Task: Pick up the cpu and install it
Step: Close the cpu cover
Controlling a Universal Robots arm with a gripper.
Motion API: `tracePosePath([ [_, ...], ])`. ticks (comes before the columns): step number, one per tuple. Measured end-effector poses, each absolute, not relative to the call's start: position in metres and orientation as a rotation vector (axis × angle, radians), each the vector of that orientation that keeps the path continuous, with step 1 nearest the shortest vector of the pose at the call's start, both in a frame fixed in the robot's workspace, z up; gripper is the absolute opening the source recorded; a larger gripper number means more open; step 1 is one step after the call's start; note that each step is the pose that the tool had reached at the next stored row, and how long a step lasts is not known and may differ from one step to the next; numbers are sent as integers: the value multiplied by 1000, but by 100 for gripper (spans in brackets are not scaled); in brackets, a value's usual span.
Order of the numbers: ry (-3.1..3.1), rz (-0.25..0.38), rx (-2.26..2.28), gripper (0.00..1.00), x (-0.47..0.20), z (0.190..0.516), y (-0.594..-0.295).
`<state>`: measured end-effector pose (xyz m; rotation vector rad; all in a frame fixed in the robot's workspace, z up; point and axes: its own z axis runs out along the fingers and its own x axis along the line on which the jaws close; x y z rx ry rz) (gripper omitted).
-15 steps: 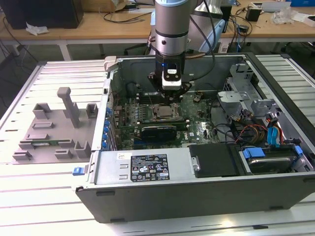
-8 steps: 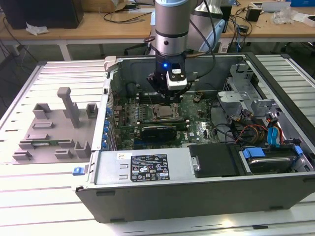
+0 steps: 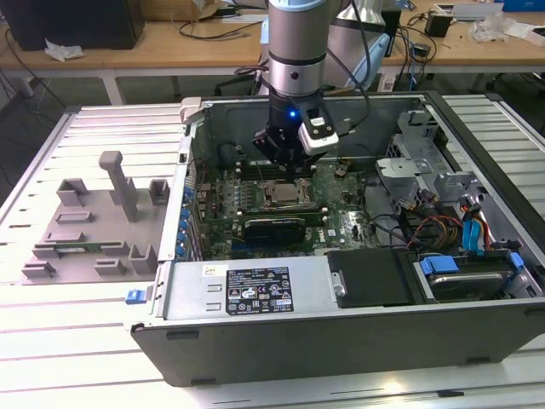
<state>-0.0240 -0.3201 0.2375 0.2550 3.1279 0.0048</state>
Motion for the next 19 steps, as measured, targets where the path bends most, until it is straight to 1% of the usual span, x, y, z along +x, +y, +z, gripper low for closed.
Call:
tracePosePath([
  [2, 3134, 1, 157, 11, -24, 237, -320],
  [12, 3135, 1, 134, 11, -25, 237, -327],
  [19, 3138, 4, 48, 11, -38, 229, -331],
])
